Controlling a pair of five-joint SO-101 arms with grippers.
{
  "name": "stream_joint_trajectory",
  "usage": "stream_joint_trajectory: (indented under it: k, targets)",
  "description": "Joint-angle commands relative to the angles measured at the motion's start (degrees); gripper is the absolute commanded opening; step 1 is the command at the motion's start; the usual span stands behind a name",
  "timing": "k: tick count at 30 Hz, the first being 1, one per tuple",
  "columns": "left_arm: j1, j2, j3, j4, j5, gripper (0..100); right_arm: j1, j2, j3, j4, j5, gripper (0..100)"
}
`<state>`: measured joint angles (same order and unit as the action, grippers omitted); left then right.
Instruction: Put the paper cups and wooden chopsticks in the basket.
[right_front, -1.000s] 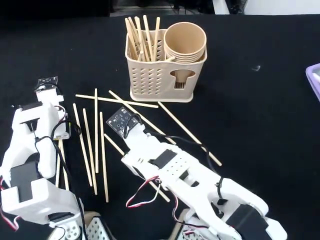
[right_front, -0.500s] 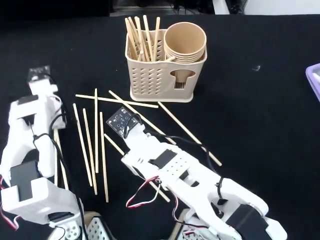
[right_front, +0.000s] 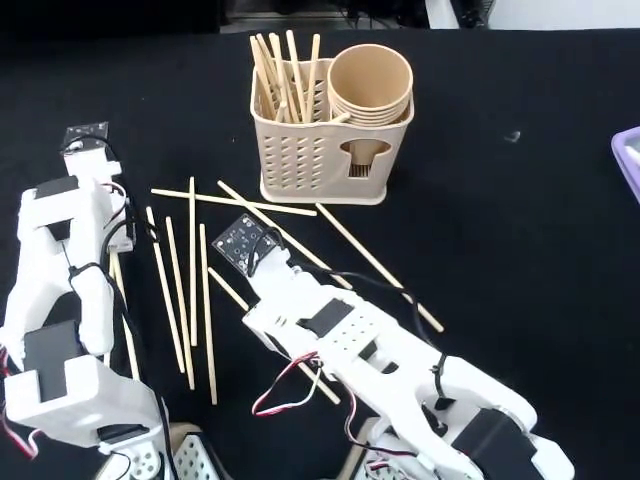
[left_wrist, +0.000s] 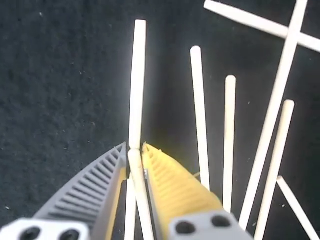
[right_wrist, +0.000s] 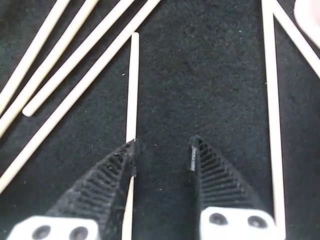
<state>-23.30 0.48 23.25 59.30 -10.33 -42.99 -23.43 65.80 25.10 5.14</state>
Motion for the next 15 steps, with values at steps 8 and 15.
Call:
stream_joint_trajectory:
  k: [8, 15]
  targets:
    - [0.9, -2.2, 6.6, 0.4, -0.9, 19, -0.7, 0.0, -3.1, 0.3, 0.4, 16.6]
    - [-0.8, -1.9, 8.7, -0.1, -1.1, 18, -0.7, 0.0, -3.1, 0.3, 0.4, 16.6]
